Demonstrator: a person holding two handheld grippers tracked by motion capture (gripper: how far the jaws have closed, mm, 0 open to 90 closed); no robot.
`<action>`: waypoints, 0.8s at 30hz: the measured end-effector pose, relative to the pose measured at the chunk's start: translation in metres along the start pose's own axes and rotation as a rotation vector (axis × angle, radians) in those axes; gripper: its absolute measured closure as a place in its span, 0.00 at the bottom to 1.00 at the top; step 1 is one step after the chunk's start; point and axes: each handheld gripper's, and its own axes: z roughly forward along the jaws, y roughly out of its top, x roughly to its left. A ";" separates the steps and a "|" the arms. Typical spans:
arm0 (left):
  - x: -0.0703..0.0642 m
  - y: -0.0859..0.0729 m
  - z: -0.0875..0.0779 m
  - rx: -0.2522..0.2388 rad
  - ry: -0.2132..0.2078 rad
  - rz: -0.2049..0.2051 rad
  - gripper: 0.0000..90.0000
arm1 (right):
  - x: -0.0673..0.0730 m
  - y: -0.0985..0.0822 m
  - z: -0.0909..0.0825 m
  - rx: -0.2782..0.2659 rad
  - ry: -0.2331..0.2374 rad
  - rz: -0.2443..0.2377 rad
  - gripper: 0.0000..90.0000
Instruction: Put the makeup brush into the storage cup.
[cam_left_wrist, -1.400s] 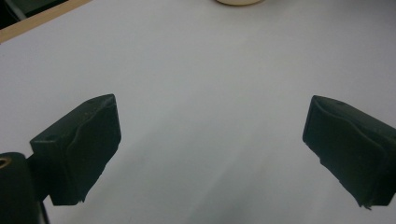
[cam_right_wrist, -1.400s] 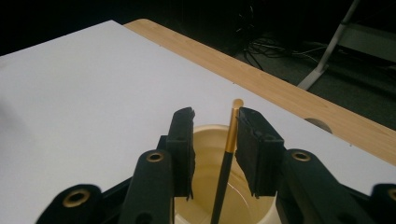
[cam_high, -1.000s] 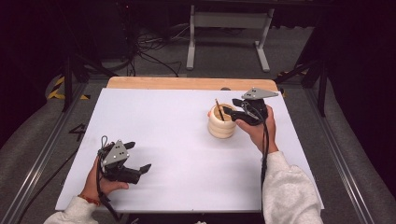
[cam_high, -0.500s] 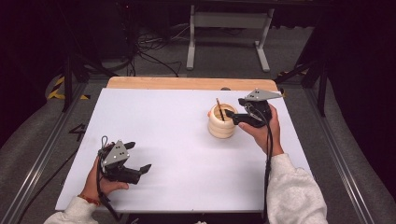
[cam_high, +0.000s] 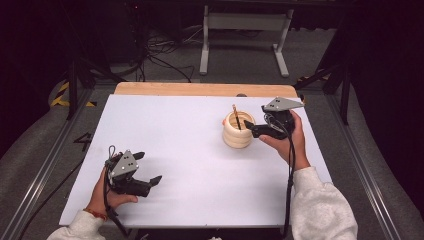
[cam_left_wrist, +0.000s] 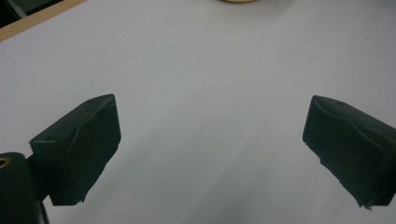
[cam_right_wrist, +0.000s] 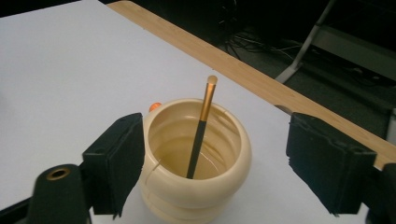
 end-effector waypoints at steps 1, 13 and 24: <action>0.000 0.000 0.000 -0.001 -0.001 -0.001 0.06 | 0.000 0.000 -0.001 0.001 -0.005 -0.001 0.19; 0.000 0.000 0.000 -0.001 -0.001 0.002 0.06 | 0.000 -0.002 -0.007 0.017 -0.014 -0.018 0.13; 0.000 -0.001 0.000 0.003 -0.002 0.001 0.06 | 0.000 -0.005 -0.014 0.027 -0.036 -0.041 0.10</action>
